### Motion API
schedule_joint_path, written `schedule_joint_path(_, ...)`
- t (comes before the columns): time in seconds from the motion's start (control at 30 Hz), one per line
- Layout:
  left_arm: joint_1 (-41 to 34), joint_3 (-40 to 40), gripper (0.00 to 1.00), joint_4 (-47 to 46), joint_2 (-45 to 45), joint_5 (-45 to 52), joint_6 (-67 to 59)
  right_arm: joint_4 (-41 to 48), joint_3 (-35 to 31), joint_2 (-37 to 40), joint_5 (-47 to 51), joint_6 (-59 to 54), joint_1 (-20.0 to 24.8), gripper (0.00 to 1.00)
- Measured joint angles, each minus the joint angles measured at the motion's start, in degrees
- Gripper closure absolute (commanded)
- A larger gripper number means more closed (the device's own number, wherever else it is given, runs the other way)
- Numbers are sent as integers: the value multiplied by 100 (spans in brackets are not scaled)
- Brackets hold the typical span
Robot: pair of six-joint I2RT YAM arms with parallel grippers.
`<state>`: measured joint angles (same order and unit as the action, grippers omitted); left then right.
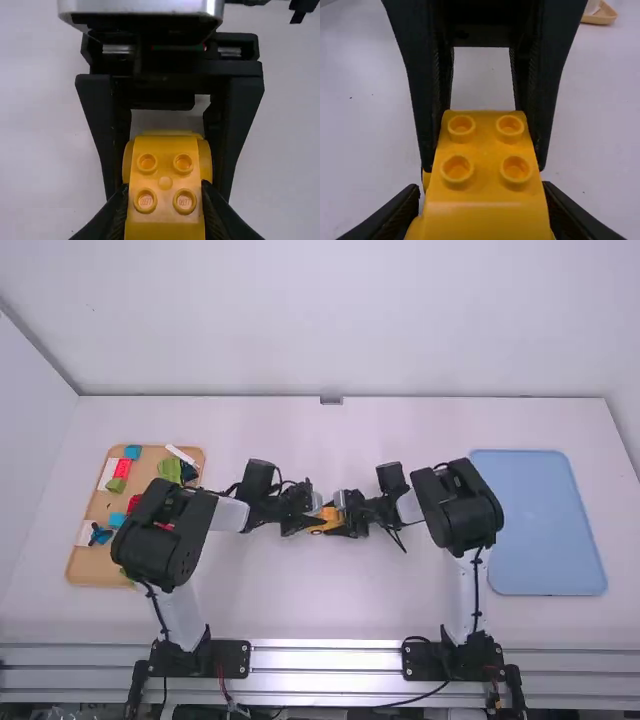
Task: Assemble lego blocks to make yellow taxi
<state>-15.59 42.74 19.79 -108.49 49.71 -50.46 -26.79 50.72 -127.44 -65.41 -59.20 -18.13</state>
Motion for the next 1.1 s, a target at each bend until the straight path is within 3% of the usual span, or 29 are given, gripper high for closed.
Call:
schedule_joint_path(0.13, -42, 39, 96, -157, 52, -149, -20, 0, 0, 0, -9, -4, 4, 48)
schedule_joint_path(0.23, -44, 42, 83, -173, 61, -160, -17, 0, -2, 0, -15, -9, 2, 48)
schedule_joint_path(0.37, -44, 26, 73, -66, 59, -146, -9, 0, 0, 0, 13, -7, 4, 48)
schedule_joint_path(0.83, 83, -151, 56, 713, -203, 380, 24, -48, 0, 0, 131, 66, -116, 47)
schedule_joint_path(1.1, 601, -157, 47, 973, -203, 1169, 24, -61, 17, 0, 210, 85, -125, 47)
